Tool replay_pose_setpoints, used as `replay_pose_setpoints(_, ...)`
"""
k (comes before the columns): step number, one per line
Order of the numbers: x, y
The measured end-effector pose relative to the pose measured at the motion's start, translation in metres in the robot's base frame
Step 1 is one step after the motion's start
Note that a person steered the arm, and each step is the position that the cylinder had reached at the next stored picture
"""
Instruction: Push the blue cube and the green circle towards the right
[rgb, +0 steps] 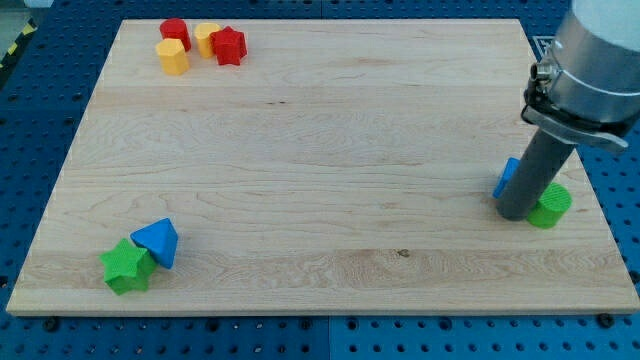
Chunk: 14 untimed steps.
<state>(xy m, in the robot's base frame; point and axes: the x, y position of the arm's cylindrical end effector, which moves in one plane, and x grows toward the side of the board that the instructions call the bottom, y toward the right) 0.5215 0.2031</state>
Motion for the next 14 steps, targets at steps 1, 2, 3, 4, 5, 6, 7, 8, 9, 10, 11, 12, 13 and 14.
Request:
replay_pose_setpoints(1,-0.003,0.01)
replay_pose_setpoints(2,-0.003,0.011)
replay_pose_setpoints(3,-0.003,0.015)
replay_pose_setpoints(4,-0.01,0.015)
replay_pose_setpoints(5,-0.028,0.015)
replay_pose_setpoints(6,-0.03,0.015)
replay_pose_setpoints(7,-0.03,0.014)
replay_pose_setpoints(8,-0.026,0.009)
replay_pose_setpoints(9,0.012,-0.007)
replay_pose_setpoints(10,0.054,0.004)
replay_pose_setpoints(11,0.068,0.05)
replay_pose_setpoints(12,0.049,0.089)
replay_pose_setpoints(13,0.015,0.098)
replay_pose_setpoints(14,0.014,0.099)
